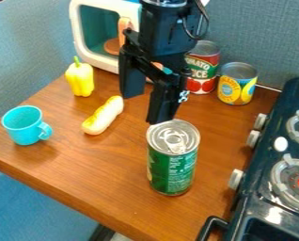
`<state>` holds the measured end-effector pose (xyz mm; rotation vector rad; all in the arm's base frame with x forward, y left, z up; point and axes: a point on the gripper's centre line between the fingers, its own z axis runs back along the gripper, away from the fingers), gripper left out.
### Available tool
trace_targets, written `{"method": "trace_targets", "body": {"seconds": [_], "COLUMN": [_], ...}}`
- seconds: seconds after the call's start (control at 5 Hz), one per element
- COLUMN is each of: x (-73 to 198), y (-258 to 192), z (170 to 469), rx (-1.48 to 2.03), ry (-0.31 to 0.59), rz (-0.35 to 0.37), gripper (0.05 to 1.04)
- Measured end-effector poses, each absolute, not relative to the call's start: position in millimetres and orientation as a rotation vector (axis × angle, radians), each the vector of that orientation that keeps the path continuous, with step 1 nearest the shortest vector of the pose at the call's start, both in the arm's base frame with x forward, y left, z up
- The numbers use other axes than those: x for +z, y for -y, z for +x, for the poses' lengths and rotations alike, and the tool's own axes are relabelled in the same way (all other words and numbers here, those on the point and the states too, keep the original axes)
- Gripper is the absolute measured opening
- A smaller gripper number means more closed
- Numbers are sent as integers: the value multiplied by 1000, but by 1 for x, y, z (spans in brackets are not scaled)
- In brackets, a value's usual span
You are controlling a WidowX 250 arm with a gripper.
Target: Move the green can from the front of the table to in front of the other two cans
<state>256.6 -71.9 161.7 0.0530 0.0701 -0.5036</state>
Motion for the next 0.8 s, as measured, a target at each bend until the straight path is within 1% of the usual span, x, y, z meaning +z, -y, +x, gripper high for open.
{"method": "trace_targets", "body": {"seconds": [0.2,0.4,0.6,0.8], "x": [154,148,146,132], "y": [71,72,79,86], "z": [255,246,239,227], "rx": [-500,-425,-356,-294], "ry": [-102,-131,-100,-138], "rz": [56,66,64,3], "gripper": [1001,1001,1001,1001]}}
